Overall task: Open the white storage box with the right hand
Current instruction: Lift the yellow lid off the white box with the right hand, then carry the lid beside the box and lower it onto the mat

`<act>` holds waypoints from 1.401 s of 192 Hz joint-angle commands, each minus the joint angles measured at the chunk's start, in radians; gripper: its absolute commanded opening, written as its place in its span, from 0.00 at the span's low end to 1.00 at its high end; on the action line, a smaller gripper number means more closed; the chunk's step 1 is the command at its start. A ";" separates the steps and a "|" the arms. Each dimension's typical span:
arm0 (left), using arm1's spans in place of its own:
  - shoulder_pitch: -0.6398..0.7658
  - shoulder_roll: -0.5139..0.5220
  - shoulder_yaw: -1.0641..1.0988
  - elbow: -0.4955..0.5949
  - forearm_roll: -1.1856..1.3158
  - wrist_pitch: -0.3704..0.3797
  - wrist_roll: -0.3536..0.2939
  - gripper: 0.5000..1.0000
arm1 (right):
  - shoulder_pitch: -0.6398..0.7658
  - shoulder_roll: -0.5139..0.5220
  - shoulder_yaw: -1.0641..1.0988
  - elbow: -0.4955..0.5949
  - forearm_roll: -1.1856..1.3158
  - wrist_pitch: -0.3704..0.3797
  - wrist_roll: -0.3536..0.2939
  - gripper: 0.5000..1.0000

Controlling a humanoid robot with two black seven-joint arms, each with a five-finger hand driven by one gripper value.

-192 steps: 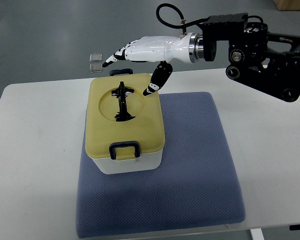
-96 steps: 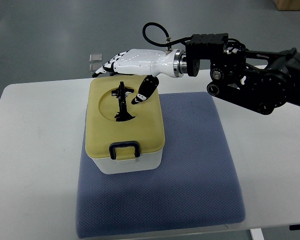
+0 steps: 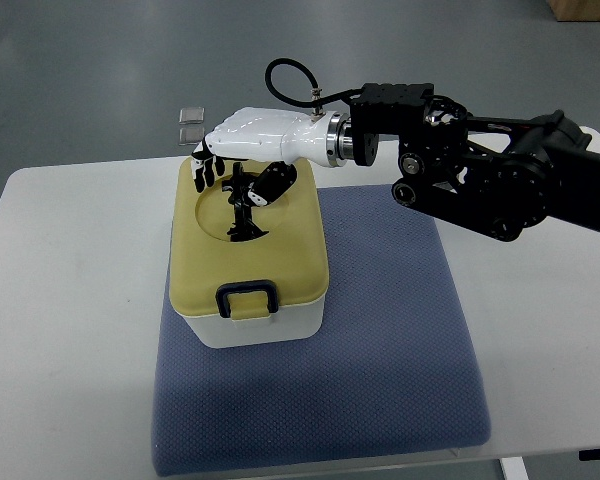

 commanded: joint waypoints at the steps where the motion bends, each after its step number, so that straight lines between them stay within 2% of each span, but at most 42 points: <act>1: 0.001 0.000 0.000 0.003 0.000 0.000 0.000 1.00 | 0.002 0.000 0.003 0.000 0.000 -0.005 0.000 0.00; 55: 0.001 0.000 0.000 0.004 0.000 0.000 0.000 1.00 | 0.023 -0.008 0.017 0.011 0.005 -0.011 0.000 0.00; 99: -0.001 0.000 0.000 0.006 0.000 0.000 0.000 1.00 | 0.063 -0.066 0.023 0.041 0.015 -0.012 0.006 0.00; 180: -0.001 0.000 0.002 0.007 0.000 0.000 0.000 1.00 | 0.064 -0.316 0.065 0.141 0.038 -0.001 0.055 0.00; 269: -0.001 0.000 0.002 0.007 0.000 0.000 0.000 1.00 | -0.023 -0.561 -0.012 0.140 0.026 -0.001 0.160 0.00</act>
